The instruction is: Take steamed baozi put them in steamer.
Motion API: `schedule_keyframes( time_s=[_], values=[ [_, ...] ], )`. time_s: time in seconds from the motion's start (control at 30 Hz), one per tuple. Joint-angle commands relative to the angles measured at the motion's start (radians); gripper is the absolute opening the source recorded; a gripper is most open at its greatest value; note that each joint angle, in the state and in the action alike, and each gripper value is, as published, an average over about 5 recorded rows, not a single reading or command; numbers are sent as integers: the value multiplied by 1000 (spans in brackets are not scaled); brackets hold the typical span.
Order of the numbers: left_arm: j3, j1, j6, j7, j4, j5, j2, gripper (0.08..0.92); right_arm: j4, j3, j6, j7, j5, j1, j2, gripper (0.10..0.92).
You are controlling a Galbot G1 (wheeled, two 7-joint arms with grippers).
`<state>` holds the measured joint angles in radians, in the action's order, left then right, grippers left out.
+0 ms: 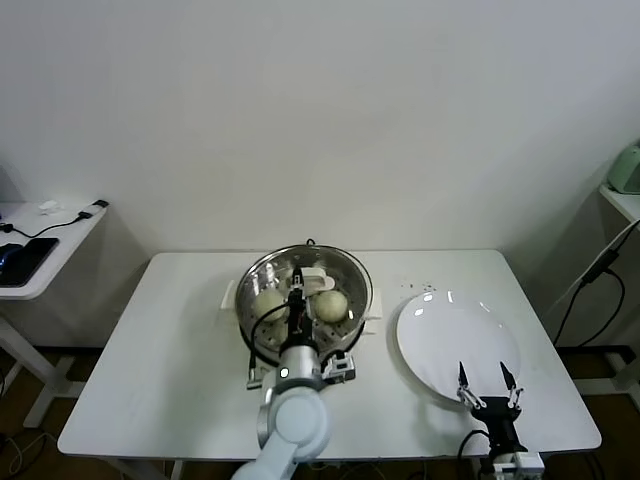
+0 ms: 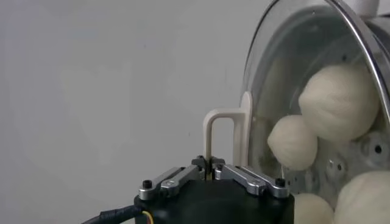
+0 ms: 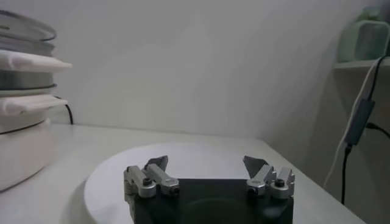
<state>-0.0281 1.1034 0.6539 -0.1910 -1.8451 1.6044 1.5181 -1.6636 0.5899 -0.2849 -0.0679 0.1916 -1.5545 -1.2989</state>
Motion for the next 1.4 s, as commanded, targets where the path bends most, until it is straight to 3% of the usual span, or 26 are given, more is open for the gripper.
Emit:
schedule_keyframes(
  time_s=[0.03, 0.3, 0.53, 0.8, 1.0, 1.2, 1.3, 1.4],
  values=[
    [24, 0, 3, 22, 42, 34, -4, 136, 4, -2, -8, -3, -10, 5, -2, 823],
    [29, -1, 0, 31, 59, 32, -8, 136, 8, -7, -15, -1, -19, 9, -5, 823],
    [13, 9, -7, -3, -5, -9, -23, 150, 3, -10, -15, 5, -19, 5, -5, 823],
    [-17, 58, -14, -1, -179, -168, -74, 357, -11, -16, 4, 9, -16, 6, -6, 823],
    [11, 142, -80, 110, -309, -400, -117, 531, -8, -21, 15, 12, -18, 9, -10, 823],
    [193, 223, -192, 219, -378, -811, -146, 704, -12, -25, 8, 10, -8, 18, -13, 823],
    [372, 242, -247, 289, -381, -1165, -154, 781, -28, -23, -11, 5, 4, 22, -10, 823],
    [589, 278, -294, 300, -368, -1571, -157, 817, -34, -18, -17, -2, 14, 29, -6, 823]
  ],
)
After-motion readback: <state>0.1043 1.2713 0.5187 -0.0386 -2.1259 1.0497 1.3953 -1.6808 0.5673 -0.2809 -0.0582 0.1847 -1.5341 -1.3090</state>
